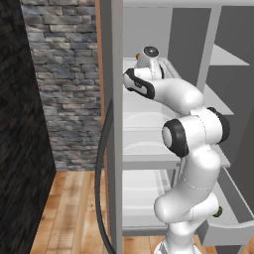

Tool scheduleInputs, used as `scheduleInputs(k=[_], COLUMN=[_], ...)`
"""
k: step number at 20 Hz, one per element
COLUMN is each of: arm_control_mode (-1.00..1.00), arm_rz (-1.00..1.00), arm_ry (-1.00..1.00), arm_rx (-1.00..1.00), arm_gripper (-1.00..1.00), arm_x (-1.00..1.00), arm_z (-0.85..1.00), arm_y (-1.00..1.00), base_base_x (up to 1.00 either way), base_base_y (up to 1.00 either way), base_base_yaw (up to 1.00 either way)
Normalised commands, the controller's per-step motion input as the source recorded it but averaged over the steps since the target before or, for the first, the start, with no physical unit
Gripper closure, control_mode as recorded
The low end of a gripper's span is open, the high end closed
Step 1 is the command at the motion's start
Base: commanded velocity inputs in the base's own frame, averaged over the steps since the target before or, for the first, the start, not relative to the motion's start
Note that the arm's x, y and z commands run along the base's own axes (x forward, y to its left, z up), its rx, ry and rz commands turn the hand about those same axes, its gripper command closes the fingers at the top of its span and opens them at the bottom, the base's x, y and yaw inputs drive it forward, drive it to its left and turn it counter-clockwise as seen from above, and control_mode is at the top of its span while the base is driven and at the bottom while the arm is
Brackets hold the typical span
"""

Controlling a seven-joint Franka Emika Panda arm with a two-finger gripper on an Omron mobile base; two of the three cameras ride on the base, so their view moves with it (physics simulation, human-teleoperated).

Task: Take the garlic and broccoli from the fridge shelf and place them in the freezer drawer to begin freezing them.

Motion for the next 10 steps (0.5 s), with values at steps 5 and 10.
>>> scheduleInputs(k=[5,10], arm_control_mode=[-1.0,-1.0], arm_rz=[0.0,0.0], arm_ry=[0.0,0.0], arm_rx=[0.0,0.0], arm_gripper=[-1.0,-1.0], arm_x=[0.32,0.26], arm_z=[-0.03,-0.06], arm_y=[0.0,0.0], base_base_x=[0.0,0.0], base_base_y=[0.0,0.0], base_base_yaw=[0.0,0.0])
